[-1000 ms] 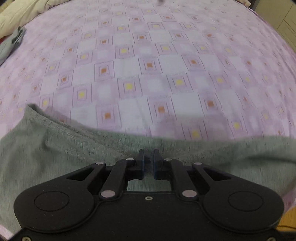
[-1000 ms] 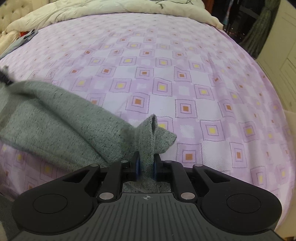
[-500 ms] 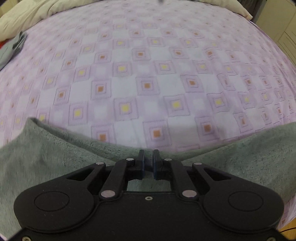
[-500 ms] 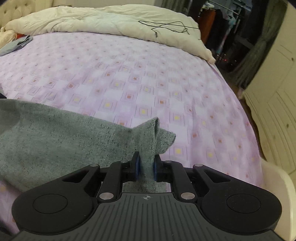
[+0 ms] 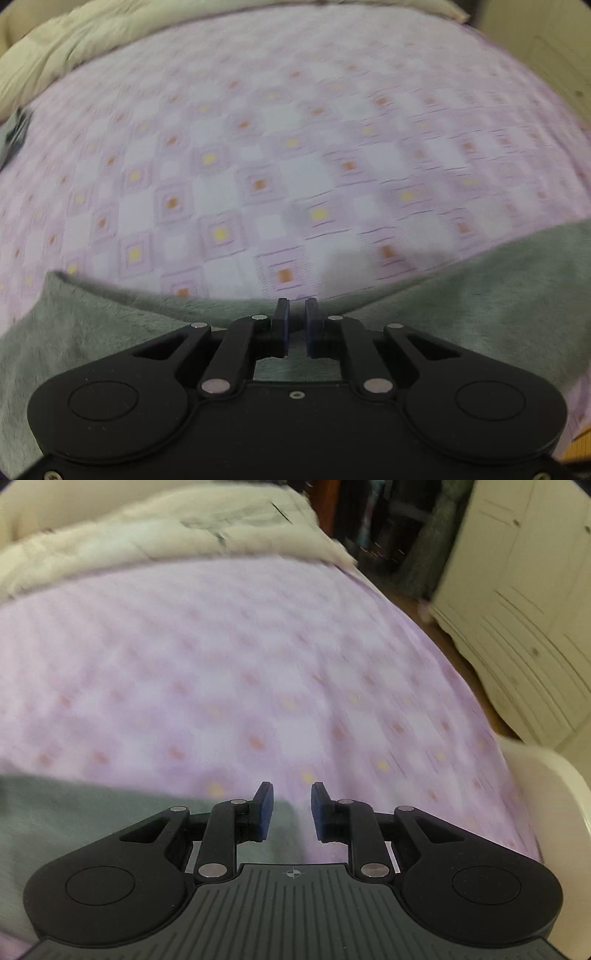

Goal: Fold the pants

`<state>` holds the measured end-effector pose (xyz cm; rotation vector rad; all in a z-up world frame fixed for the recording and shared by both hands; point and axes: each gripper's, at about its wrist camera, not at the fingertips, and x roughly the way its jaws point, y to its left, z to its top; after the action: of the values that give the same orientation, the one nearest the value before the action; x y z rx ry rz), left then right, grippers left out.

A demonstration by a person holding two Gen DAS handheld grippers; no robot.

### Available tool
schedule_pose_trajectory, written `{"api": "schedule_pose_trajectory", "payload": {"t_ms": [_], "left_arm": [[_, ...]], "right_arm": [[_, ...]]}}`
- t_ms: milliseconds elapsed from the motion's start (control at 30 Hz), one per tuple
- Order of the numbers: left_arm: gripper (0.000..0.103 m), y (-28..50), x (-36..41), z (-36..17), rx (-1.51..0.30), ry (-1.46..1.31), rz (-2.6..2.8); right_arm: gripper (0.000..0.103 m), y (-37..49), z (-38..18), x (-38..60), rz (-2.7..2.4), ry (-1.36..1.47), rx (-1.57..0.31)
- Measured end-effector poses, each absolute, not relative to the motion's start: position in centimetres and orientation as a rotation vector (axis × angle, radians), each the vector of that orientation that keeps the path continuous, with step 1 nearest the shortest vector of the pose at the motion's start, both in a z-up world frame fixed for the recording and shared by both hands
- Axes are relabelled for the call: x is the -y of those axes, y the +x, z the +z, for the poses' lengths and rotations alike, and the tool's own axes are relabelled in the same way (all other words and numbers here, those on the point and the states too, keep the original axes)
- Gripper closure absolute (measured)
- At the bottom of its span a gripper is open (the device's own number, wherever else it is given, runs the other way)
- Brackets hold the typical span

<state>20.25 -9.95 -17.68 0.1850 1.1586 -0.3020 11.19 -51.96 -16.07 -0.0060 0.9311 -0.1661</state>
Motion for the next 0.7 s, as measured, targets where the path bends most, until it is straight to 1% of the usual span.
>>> {"api": "schedule_pose_trajectory", "payload": {"t_ms": [133, 233, 400, 500, 567, 600, 633, 700], "left_arm": [[0.089, 20.3, 10.9, -14.9, -1.056, 0.132, -0.343], [0.089, 20.8, 10.6, -13.4, -1.049, 0.023, -0.316], [0.089, 21.2, 9.8, -15.6, -1.133, 0.024, -0.251], [0.089, 21.5, 8.9, -18.1, -1.195, 0.070, -0.190], [0.089, 21.8, 8.1, -19.6, -1.243, 0.103, -0.144], [0.086, 22.1, 7.8, -20.2, -1.262, 0.107, -0.134], [0.086, 22.2, 7.5, -20.3, -1.250, 0.091, -0.140], [0.086, 22.4, 7.4, -20.2, -1.256, 0.087, -0.141]], "right_arm": [[0.081, 12.1, -15.0, 48.8, -0.005, 0.034, -0.889], [0.081, 13.1, -15.6, 44.6, 0.183, 0.083, -0.904], [0.081, 15.3, -17.8, 37.5, 0.425, 0.079, -0.972], [0.081, 16.4, -20.1, 35.5, 0.401, -0.023, -1.057], [0.083, 16.8, -21.4, 36.8, 0.305, -0.049, -1.087], [0.083, 16.7, -21.5, 38.3, 0.271, -0.009, -1.075], [0.083, 16.5, -21.5, 39.4, 0.230, 0.011, -1.072], [0.083, 15.8, -21.0, 41.3, 0.129, -0.037, -1.074]]}}
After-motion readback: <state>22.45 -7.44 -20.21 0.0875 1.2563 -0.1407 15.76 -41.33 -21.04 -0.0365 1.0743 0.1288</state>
